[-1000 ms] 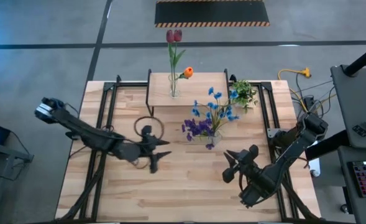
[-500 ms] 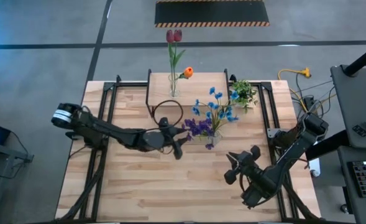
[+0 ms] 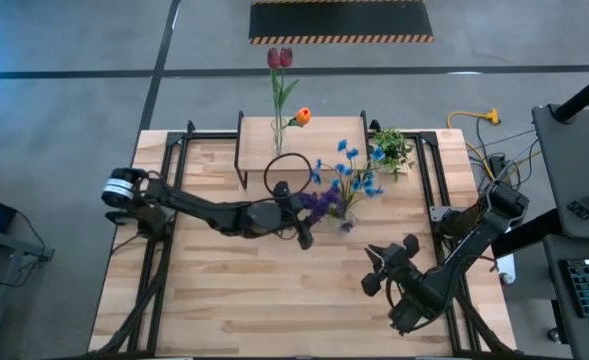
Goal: Pick and place flowers into a vace then onto a shelf
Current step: Put the transparent vase with the flowers on the shelf
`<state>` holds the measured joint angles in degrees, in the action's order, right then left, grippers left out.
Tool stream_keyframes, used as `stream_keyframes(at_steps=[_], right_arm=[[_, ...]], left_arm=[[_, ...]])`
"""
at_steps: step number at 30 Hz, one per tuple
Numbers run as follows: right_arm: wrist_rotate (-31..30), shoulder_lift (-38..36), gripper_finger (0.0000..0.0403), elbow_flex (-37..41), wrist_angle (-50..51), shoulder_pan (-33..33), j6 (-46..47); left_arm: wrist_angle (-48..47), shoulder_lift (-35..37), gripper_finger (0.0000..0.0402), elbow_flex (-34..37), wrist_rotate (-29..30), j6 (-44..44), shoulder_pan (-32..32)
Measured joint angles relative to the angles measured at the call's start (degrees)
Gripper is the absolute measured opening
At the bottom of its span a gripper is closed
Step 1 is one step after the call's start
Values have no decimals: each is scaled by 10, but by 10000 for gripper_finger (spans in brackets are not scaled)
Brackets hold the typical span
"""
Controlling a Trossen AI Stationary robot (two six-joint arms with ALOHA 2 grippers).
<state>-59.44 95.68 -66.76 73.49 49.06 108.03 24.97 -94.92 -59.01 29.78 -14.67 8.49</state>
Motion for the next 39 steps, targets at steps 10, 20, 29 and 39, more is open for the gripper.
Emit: stream_keyframes(at_steps=[10, 20, 29, 39], right_arm=[[0, 0, 52, 7, -23, 1, 0], [25, 0, 52, 14, -26, 2, 6], [9, 0, 71, 60, -90, 2, 26], [-39, 0, 159, 115, -175, 2, 19]], left_arm=[[0, -38, 164, -51, -62, 32, -27], [-61, -1, 164, -52, -77, 36, -30], [-228, 79, 164, -41, -75, 30, -27], [-420, 183, 164, -32, -90, -16, 4]])
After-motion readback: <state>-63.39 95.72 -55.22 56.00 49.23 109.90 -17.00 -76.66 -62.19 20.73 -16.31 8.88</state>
